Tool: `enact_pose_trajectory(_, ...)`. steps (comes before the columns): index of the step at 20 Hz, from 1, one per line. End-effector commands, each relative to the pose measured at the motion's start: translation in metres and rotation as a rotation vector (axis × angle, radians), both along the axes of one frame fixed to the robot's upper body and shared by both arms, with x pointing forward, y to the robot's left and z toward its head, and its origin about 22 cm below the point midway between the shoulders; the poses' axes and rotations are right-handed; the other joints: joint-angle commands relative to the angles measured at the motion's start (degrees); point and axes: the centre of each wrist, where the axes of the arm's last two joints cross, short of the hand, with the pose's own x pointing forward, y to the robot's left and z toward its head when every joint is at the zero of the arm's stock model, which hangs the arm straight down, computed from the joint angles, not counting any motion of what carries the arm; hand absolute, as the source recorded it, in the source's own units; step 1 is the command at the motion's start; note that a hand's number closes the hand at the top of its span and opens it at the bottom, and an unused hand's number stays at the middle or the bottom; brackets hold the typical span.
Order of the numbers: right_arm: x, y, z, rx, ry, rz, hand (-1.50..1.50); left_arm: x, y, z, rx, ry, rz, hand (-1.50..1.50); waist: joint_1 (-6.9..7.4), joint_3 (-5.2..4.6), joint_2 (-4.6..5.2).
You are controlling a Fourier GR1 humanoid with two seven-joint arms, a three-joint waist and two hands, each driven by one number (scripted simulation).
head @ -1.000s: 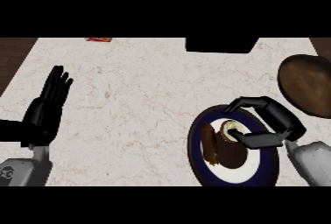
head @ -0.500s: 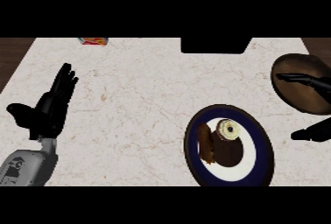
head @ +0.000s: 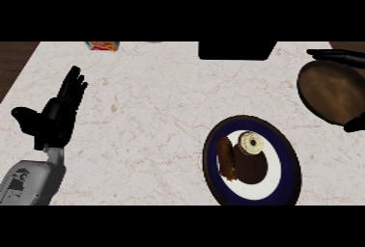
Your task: Pick the cupcake from the plate and place it in the pan
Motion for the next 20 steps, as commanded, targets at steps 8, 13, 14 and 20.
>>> enact_pose_trajectory(8,0.013,0.072,0.011,-0.073,0.047,0.163,-1.50,-0.009,0.000,0.000,0.008,0.002,-0.003,0.00,-0.55,-0.02,-0.31)
enact_pose_trajectory(13,-0.014,0.084,-0.004,-0.059,0.120,0.278,-1.50,-0.003,0.007,-0.008,0.006,0.018,0.026,0.00,-1.77,-0.03,-0.47)
enact_pose_trajectory(14,-0.007,0.098,-0.005,-0.076,0.117,0.276,-1.50,-0.007,0.002,-0.016,-0.001,0.013,0.012,0.00,-1.12,-0.03,-0.30)
enact_pose_trajectory(20,-0.033,0.105,-0.036,-0.165,0.125,0.188,-1.50,-0.003,-0.001,-0.009,0.003,0.004,0.043,0.00,-1.16,-0.01,-0.25)
